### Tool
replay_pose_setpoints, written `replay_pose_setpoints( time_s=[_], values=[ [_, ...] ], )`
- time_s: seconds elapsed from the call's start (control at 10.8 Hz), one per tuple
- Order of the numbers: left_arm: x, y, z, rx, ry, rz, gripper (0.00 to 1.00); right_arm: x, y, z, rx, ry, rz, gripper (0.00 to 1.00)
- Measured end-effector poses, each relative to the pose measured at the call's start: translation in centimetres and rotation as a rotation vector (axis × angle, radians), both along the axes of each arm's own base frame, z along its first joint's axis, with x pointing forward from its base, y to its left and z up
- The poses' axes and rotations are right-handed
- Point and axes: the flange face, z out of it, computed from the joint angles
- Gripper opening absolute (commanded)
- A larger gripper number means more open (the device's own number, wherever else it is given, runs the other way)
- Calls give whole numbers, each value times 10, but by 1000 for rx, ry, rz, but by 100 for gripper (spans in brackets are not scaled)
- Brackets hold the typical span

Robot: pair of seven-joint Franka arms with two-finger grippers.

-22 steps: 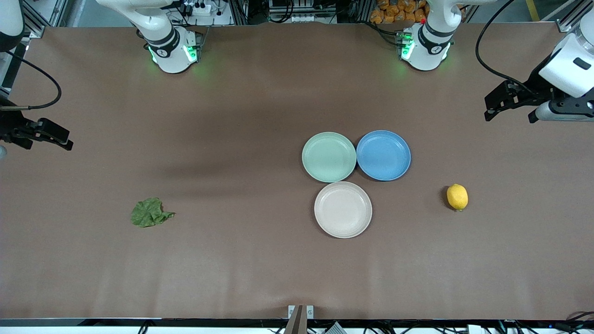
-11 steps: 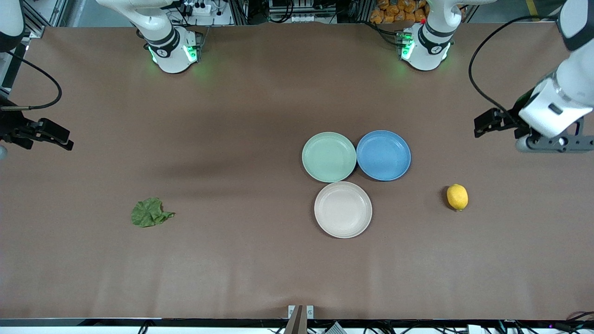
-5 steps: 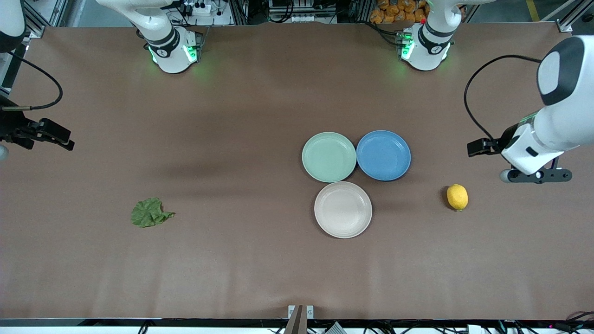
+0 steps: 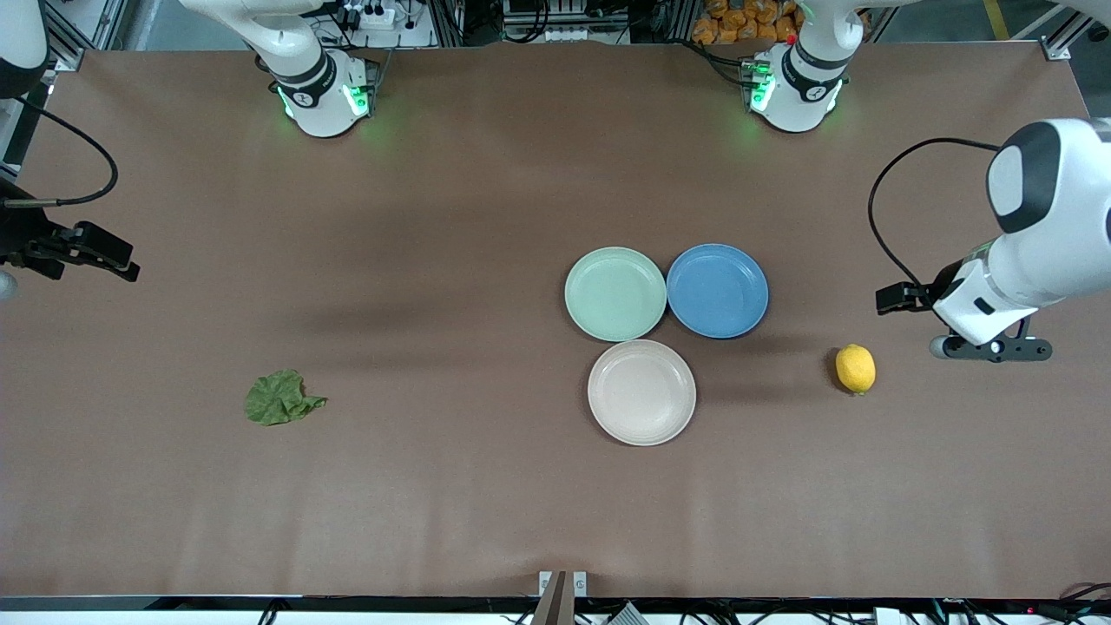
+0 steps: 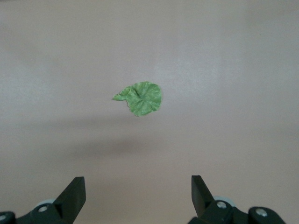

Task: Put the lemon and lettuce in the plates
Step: 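Grasp the lemon with the left gripper while the right gripper reaches the lettuce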

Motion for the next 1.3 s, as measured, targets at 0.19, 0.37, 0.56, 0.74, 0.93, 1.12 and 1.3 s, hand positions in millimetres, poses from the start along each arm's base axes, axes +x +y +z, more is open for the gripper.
replay_pose_setpoints(
  time_s=[0.19,0.37,0.56,0.74,0.93,1.12,1.3],
  values=[
    [8,0,-42,14,18,-13,100,0,0,0,0,0,0,100],
    [16,2,-76,25,22,-22,100,0,0,0,0,0,0,100],
    [21,12,-101,24,23,-8,100,0,0,0,0,0,1,100],
    [22,21,-122,39,40,-11,100,0,1,0,0,0,1,100],
    [23,18,-146,38,50,-16,100,0,1,0,0,0,1,100],
    [25,17,-165,34,51,-18,100,0,1,0,0,0,1,100],
    [27,18,-176,33,57,-18,100,0,3,0,0,0,5,100]
  ],
)
